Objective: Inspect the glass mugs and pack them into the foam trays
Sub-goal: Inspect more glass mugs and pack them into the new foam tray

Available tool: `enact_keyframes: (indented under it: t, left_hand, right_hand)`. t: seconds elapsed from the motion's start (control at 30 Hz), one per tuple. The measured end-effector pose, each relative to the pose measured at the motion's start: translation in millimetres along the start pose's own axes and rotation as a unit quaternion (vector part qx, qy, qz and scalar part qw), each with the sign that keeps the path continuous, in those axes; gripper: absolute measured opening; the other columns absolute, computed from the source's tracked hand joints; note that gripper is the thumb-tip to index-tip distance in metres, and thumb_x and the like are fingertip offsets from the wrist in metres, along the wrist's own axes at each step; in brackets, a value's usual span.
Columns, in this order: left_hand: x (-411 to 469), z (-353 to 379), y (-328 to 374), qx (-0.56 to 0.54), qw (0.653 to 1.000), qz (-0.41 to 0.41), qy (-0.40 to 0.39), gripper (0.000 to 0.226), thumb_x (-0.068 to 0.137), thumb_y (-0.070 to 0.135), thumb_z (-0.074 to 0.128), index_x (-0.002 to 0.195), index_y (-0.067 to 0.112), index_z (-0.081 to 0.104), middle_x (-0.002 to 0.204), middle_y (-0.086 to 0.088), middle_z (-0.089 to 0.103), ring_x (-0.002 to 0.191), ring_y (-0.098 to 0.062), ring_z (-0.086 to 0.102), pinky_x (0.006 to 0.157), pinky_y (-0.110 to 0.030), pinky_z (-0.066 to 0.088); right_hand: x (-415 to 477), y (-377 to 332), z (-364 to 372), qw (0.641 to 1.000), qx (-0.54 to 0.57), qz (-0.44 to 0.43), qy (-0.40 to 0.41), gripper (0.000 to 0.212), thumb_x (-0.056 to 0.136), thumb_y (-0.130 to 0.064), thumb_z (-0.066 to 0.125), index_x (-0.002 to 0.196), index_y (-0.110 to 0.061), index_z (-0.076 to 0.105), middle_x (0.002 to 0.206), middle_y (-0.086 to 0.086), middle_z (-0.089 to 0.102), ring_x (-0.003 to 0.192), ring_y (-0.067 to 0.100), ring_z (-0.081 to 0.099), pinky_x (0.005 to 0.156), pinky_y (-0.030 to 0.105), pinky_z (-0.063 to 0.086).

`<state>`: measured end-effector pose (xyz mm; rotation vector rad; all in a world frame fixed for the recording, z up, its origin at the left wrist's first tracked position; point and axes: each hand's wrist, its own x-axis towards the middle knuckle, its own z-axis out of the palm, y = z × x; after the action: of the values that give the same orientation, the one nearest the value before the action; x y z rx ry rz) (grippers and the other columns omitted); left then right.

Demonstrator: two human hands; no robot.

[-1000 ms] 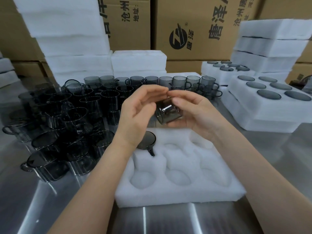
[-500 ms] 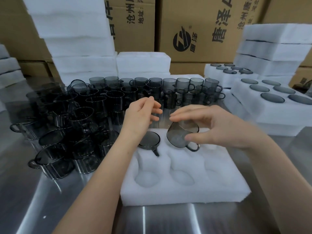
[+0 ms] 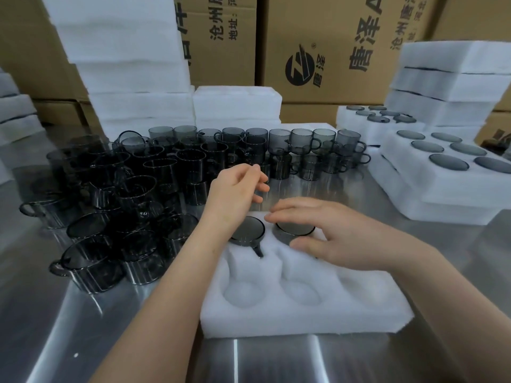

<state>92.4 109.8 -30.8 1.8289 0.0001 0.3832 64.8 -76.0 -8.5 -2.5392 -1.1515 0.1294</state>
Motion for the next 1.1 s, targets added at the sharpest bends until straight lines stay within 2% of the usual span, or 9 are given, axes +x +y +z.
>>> enact_keyframes:
  t: [0.13, 0.23, 0.3, 0.4, 0.47, 0.57, 0.67, 0.83, 1.1]
  left_hand:
    - [0, 1, 0, 0.014, 1.0, -0.004, 0.006, 0.032, 0.101, 0.027, 0.047, 0.086, 0.013, 0.071, 0.083, -0.001, 0.075, 0.072, -0.023, 0.07, 0.07, -0.027, 0.051]
    - [0, 2, 0, 0.035, 0.999, -0.006, 0.004, 0.029, 0.099, 0.025, 0.049, 0.082, 0.017, 0.071, 0.078, 0.002, 0.074, 0.066, -0.014, 0.068, 0.064, -0.02, 0.051]
    - [0, 2, -1, 0.055, 0.998, -0.007, -0.004, 0.027, 0.097, 0.022, 0.051, 0.079, 0.018, 0.071, 0.075, 0.003, 0.073, 0.067, -0.014, 0.069, 0.071, -0.029, 0.057]
    - [-3, 2, 1, 0.103, 0.995, -0.004, -0.011, 0.025, 0.09, 0.023, 0.052, 0.073, 0.02, 0.07, 0.073, 0.004, 0.072, 0.074, -0.021, 0.07, 0.08, -0.042, 0.057]
    - [-7, 2, 3, 0.148, 0.989, 0.01, -0.003, 0.026, 0.085, 0.031, 0.048, 0.074, 0.021, 0.069, 0.075, 0.002, 0.072, 0.078, -0.028, 0.068, 0.079, -0.046, 0.056]
    - [-13, -1, 10, 0.233, 0.971, 0.034, 0.038, 0.023, 0.089, 0.032, 0.048, 0.079, 0.024, 0.067, 0.078, 0.003, 0.068, 0.078, -0.028, 0.063, 0.072, -0.04, 0.053]
    - [-15, -16, 18, 0.328, 0.941, 0.026, 0.083, 0.018, 0.09, 0.028, 0.049, 0.088, 0.028, 0.067, 0.086, 0.001, 0.066, 0.081, -0.029, 0.06, 0.067, -0.033, 0.044]
    - [-20, -50, 19, 0.452, 0.89, -0.058, 0.038, 0.023, 0.088, 0.012, 0.054, 0.103, 0.026, 0.064, 0.105, -0.005, 0.064, 0.088, -0.029, 0.056, 0.073, -0.035, 0.047]
    - [-20, -50, 10, 0.476, 0.867, -0.126, -0.077, 0.031, 0.083, 0.002, 0.053, 0.091, 0.032, 0.061, 0.106, -0.004, 0.06, 0.096, -0.029, 0.059, 0.088, -0.043, 0.054]
  right_hand:
    - [-4, 2, 19, 0.994, -0.082, 0.029, -0.073, 0.063, 0.097, -0.053, 0.017, 0.156, -0.031, 0.008, 0.163, -0.016, -0.001, 0.144, -0.009, -0.013, 0.119, 0.026, -0.013]
    - [-7, 2, 20, 0.987, -0.116, 0.037, -0.106, 0.081, 0.083, -0.069, 0.002, 0.154, -0.034, -0.008, 0.16, -0.019, -0.017, 0.139, -0.01, -0.027, 0.117, 0.03, -0.019]
    - [-5, 1, 17, 0.985, -0.11, 0.037, -0.125, 0.085, 0.077, -0.073, 0.001, 0.153, -0.036, -0.011, 0.157, -0.021, -0.021, 0.138, -0.011, -0.029, 0.116, 0.028, -0.021]
    - [-1, 4, 7, 0.992, -0.013, 0.038, -0.116, 0.083, 0.079, -0.071, 0.009, 0.154, -0.035, 0.01, 0.158, -0.024, -0.003, 0.143, -0.012, -0.011, 0.118, 0.023, -0.011]
    - [3, 10, 0, 0.992, 0.108, 0.06, -0.034, 0.058, 0.093, -0.058, 0.027, 0.144, -0.035, 0.042, 0.149, -0.027, 0.031, 0.136, -0.018, 0.022, 0.117, 0.014, 0.013]
    - [11, 25, -2, 0.979, 0.146, 0.093, 0.11, 0.028, 0.1, -0.03, 0.05, 0.122, -0.04, 0.064, 0.123, -0.026, 0.062, 0.116, -0.011, 0.054, 0.106, 0.021, 0.04]
    - [24, 31, 9, 0.981, 0.097, 0.117, 0.118, 0.023, 0.097, -0.029, 0.054, 0.112, -0.035, 0.071, 0.107, -0.025, 0.068, 0.107, -0.003, 0.06, 0.096, 0.021, 0.044]
    - [27, 39, 16, 0.987, 0.047, 0.123, 0.089, 0.018, 0.096, -0.036, 0.054, 0.106, -0.036, 0.069, 0.101, -0.024, 0.067, 0.101, -0.001, 0.059, 0.091, 0.023, 0.044]
    - [21, 48, 8, 0.988, 0.094, 0.105, 0.067, 0.02, 0.093, -0.032, 0.061, 0.084, -0.05, 0.062, 0.097, -0.024, 0.069, 0.094, -0.012, 0.059, 0.089, 0.017, 0.046]
